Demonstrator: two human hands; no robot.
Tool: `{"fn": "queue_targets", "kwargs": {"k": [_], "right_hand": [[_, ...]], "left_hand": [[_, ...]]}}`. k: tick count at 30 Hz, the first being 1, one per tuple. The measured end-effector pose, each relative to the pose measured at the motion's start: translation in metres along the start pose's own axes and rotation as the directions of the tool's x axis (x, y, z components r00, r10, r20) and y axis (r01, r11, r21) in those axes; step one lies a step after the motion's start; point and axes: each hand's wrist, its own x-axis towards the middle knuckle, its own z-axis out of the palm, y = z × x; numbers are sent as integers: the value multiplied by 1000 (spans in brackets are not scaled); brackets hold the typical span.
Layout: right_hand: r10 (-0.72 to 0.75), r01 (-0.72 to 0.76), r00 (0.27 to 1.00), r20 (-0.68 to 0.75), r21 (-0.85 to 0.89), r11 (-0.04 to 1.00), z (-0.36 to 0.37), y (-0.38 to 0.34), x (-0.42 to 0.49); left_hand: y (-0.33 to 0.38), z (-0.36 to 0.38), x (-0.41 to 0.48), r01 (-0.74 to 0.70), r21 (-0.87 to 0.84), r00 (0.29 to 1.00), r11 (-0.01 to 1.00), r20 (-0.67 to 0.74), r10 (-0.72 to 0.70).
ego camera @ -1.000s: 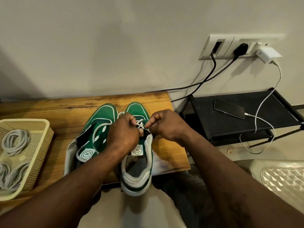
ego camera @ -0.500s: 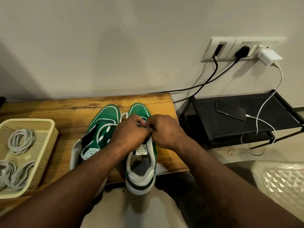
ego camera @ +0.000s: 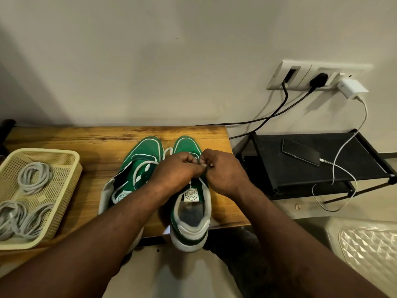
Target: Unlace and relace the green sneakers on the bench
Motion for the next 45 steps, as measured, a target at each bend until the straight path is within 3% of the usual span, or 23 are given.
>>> {"fn": "queue_targets", "kwargs": {"k": [5, 9, 16, 21, 25, 33, 36, 38, 39, 45], "right_hand": [[-23, 23, 999, 23, -3, 1000, 1, 3, 2], [-96, 99, 994, 47, -55, 994, -2, 10, 7], [-112, 113, 992, -49, 10, 994, 1, 15, 8], [30, -33, 994, 105, 31, 999, -7, 16, 10], [-8, 31, 990, 141, -163, 986, -15, 8, 10], [23, 37, 977, 212, -272, 962, -17, 5, 12], [1, 50, 982, 186, -270, 962, -9, 9, 9], [-2, 39, 989, 148, -249, 968, -11, 11, 6], [-1, 29, 993, 116, -240, 970, -14, 12, 5], [-14, 20, 999, 34, -210, 977, -16, 13, 3]], "left_hand": [[-6, 1, -2, -6, -41, 997, 999, 76, 9], [-7, 4, 1, -39, 122, 997, 992, 71, 31], [3, 1, -7, -79, 374, 997, 924, 16, 79], [-5, 4, -9, -44, 234, 999, 971, 13, 42], [-9, 5, -1, -44, 106, 996, 993, 81, 36], [-10, 12, 0, -22, 88, 998, 996, 52, 18], [-6, 17, -3, -95, 258, 990, 961, -74, 118], [0, 20, -11, -156, 514, 954, 844, -143, 264], [2, 21, -14, -160, 559, 939, 813, -169, 301], [0, 29, -6, 58, 309, 984, 949, -179, -2]]}}
